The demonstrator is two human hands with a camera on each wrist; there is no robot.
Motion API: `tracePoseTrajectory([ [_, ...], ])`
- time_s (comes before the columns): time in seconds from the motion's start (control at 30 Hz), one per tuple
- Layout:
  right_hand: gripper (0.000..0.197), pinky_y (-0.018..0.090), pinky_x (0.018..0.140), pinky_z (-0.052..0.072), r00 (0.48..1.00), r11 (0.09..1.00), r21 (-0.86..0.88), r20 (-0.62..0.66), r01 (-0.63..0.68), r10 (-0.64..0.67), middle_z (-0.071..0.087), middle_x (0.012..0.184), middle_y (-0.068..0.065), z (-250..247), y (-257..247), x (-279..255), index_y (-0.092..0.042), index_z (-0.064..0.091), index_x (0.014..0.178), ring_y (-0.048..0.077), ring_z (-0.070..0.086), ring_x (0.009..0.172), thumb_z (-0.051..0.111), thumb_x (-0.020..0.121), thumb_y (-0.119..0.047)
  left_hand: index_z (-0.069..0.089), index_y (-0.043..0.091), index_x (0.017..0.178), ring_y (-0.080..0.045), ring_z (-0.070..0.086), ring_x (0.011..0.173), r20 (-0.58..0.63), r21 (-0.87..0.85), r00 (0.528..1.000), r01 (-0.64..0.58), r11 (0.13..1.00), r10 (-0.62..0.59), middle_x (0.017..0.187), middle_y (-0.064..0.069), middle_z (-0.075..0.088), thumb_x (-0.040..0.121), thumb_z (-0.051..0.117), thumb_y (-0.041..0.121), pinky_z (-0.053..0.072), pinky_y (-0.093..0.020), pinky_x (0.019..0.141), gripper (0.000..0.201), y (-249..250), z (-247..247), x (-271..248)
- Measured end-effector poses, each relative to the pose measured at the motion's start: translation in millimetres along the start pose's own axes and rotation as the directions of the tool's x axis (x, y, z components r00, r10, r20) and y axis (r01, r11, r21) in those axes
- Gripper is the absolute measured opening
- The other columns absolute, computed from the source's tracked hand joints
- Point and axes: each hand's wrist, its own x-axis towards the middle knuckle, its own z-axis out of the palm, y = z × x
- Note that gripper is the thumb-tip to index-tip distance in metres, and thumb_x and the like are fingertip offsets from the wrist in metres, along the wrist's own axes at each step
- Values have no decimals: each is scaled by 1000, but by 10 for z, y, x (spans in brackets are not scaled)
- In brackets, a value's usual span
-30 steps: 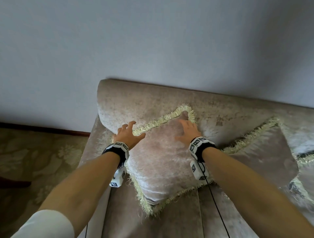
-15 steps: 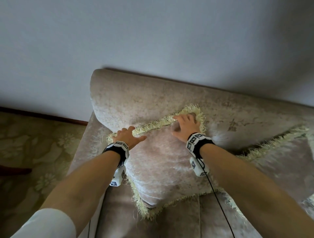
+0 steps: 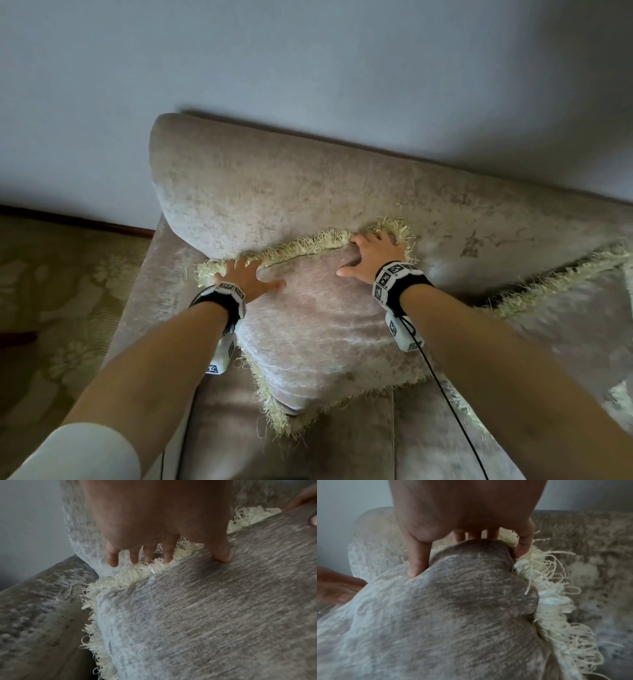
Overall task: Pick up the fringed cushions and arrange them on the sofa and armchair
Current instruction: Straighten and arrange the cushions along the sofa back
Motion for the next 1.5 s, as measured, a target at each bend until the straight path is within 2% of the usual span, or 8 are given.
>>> tracePoseTrajectory([
  [0.23,95,61,111,23,986,993,-44,121,-110,114,29,156,0,268,160,-92,-27,31,148,28,19,145,53,73,-82,26,32,150,-23,13,148,-41,63,997,-66,996,69,159,-1,25,75,56,78,3,-56,117,93,12,131,2],
  [0.53,80,59,115,14,983,956,-268,105,-120,153,58,134,3,475,454,-270,-23,59,123,28,45,132,46,75,-85,47,31,140,-33,13,145,-25,304,986,-150,941,165,152,-10,32,79,47,79,6,-57,116,78,236,271,-116],
  [0.67,73,57,115,15,983,958,-267,115,-105,140,61,129,3,534,615,-435,-22,61,118,27,48,128,46,78,-82,53,27,133,-31,38,133,-26,227,978,-196,954,207,140,-10,47,77,51,78,20,-50,116,75,353,368,-161],
  [0.9,57,51,112,22,971,979,-171,193,-109,141,64,85,-4,601,670,-544,-21,62,72,23,60,98,51,79,-77,50,19,122,-25,56,108,-56,139,974,-209,968,218,119,-5,60,79,58,72,40,-41,98,69,424,483,-262],
  [1.13,57,49,111,26,983,991,-64,136,-116,124,63,76,-7,742,723,-693,-21,66,86,23,64,95,51,80,-76,39,17,134,-27,64,93,-85,297,955,-248,922,284,103,-10,69,91,38,68,44,-33,72,67,412,569,-556],
  [1.27,57,46,106,34,990,995,15,101,-98,96,71,102,-1,554,827,-731,-20,64,98,26,64,103,53,81,-73,38,23,140,-27,66,91,-23,397,953,-270,877,303,98,-8,70,86,35,76,47,-33,75,75,507,288,-588],
  [1.4,53,37,85,47,993,994,69,91,-79,72,68,84,-2,303,942,-691,-22,58,77,23,63,82,57,77,-74,45,25,134,-23,62,84,-40,407,947,-277,871,319,98,-4,70,84,42,77,42,-30,72,72,645,-16,-664],
  [1.5,50,30,69,42,990,984,150,119,-91,73,56,67,-4,218,954,-723,-23,50,66,23,59,74,62,77,-70,57,31,113,-15,57,83,-56,380,943,-284,880,329,94,6,67,83,50,74,38,-27,72,52,699,-262,-713],
])
